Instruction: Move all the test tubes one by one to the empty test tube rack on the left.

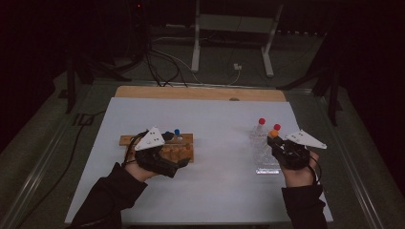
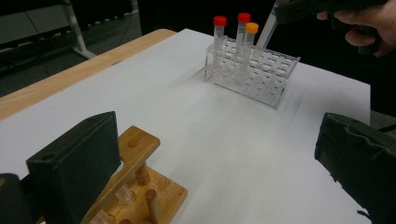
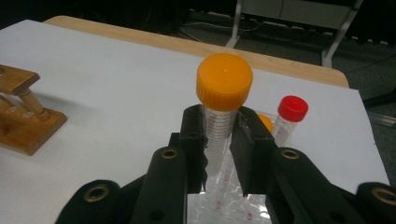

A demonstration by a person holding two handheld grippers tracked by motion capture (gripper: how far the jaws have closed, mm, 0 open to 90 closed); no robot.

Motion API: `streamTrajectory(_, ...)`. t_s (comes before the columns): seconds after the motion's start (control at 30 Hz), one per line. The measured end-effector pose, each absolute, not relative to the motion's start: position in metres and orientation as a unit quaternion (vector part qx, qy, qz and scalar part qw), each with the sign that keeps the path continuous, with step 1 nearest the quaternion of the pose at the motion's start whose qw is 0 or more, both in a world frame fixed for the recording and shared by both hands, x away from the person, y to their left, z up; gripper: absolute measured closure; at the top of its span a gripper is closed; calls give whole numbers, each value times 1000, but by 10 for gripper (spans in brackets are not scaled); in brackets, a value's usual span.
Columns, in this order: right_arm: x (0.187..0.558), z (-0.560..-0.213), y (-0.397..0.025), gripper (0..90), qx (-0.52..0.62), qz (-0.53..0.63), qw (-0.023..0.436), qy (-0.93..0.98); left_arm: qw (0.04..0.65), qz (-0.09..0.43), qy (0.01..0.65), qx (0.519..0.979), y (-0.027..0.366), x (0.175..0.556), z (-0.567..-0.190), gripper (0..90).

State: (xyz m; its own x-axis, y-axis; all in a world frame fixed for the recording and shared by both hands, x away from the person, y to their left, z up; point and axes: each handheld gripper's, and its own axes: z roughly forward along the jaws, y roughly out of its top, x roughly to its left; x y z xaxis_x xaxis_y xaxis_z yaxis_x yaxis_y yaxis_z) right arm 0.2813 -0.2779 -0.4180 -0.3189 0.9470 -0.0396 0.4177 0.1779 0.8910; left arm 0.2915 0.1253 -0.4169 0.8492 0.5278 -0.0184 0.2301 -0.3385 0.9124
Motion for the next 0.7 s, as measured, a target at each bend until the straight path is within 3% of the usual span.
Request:
streamTrajectory(0.23,273,-411,-266,747,466,429,313,707,528,139,230,806,124,290,-415,11)
streamTrajectory(0.7,261,-426,-217,747,405,435,249,765,528,131,214,811,117,283,-412,11)
